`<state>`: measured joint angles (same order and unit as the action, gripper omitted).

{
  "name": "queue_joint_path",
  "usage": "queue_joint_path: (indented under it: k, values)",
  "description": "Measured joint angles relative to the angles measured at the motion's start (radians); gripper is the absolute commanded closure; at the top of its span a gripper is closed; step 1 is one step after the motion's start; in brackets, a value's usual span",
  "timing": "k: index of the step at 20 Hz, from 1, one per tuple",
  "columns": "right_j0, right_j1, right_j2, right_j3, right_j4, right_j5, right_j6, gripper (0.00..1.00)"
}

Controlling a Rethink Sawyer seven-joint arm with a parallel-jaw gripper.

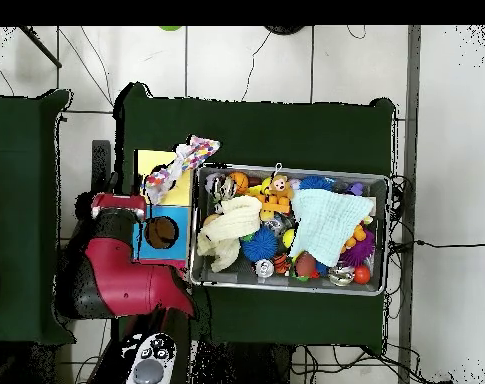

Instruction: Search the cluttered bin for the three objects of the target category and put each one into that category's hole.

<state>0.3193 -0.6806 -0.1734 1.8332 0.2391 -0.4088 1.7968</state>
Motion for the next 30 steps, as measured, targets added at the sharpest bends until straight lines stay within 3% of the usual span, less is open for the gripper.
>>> queue_joint_path:
  k: [5,6,17,23,30]
  values:
    - [0.014,-0.02,-0.005,0.0,0.012,0.02,0.0,0.0]
    - [0.011,-0.03,-0.005,0.0,0.011,0.023,0.0,1.0]
    - [-0.025,-0.034,-0.005,0.0,0.011,0.035,0.0,1.0]
    - [-0.039,-0.019,-0.013,-0.013,0.011,0.132,0.0,1.0]
    - [-0.014,0.015,-0.087,-0.057,0.01,0.375,0.0,1.0]
